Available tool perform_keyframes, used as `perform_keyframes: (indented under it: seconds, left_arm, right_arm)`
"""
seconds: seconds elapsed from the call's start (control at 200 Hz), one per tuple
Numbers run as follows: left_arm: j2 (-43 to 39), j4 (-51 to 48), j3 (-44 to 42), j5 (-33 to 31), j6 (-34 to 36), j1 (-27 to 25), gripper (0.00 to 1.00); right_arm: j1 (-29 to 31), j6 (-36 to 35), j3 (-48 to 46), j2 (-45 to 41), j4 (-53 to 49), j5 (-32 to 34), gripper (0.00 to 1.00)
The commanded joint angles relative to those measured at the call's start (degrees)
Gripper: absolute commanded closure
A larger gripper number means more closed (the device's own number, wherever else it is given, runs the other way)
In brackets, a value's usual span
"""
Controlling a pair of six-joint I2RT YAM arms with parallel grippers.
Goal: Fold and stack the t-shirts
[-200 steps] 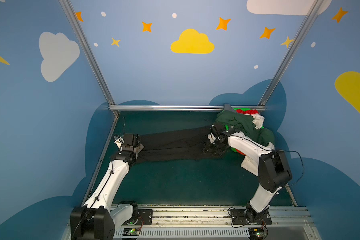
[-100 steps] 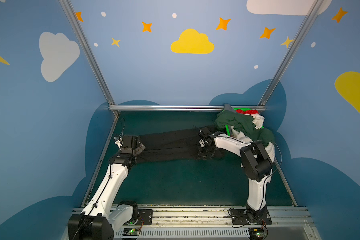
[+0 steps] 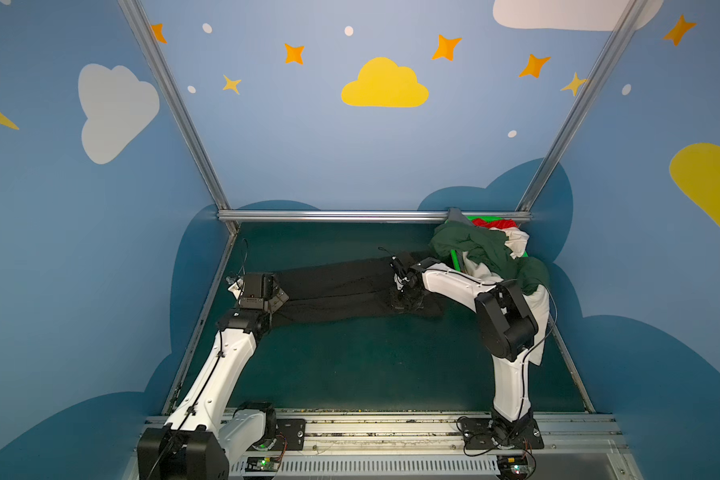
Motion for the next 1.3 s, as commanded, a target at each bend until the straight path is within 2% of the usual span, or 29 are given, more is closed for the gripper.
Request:
perform_keyframes:
  seconds: [0.0,0.055,0.305,0.571,0.711,0.771,0.816,1.016,1.151,1.236,1.296]
  left_arm:
    - [-0.3,1.6,-1.3,-1.0,0.5,0.7,0.0]
    - [-0.4,2.7,-1.9,-0.2,0.3,1.2,0.0]
    - [1.0,2.3,-1.6,0.3,0.1,1.7,0.0]
    - [2.6,2.6,-1.5,1.3,0.0,2.0,0.0]
    - [4.4,2.9,-0.7,2.3,0.0,2.2,0.0]
    - [5.4,2.8,-0.1,3.3,0.0,2.3,0.0]
    - [6.2,2.4,0.6,4.0,0.0,2.3,0.0]
    - [7.7,1.1,2.2,5.2,0.5,2.4,0.0]
    - [7.1,1.4,1.8,5.3,0.4,2.3,0.0]
    - [6.7,1.2,1.7,5.1,0.4,2.3,0.0]
    - [6.5,1.4,1.5,5.1,0.4,2.4,0.0]
  right_arm:
    - [0.6,-0.2,2.0,-0.7,-2.0,2.3,0.97]
    - [0.5,-0.8,4.2,0.3,-3.2,3.2,1.0]
    - [0.6,-4.3,14.0,4.3,-7.9,7.3,1.0]
    - [0.6,-7.3,26.4,11.9,-15.9,7.9,1.0]
    - [0.5,-7.2,25.4,11.7,-14.6,7.1,0.99]
    - [0.5,-7.6,26.5,12.3,-15.3,6.9,0.96]
    - [0.5,-7.9,27.9,12.8,-16.4,7.3,0.89]
    - [0.5,-9.0,28.8,11.9,-17.0,9.7,0.87]
    - [0.5,-9.0,29.1,12.1,-17.1,8.9,0.88]
    - [0.5,-8.8,28.8,12.2,-17.1,7.5,0.86]
    - [0.5,-8.6,28.3,12.0,-16.7,6.8,0.81]
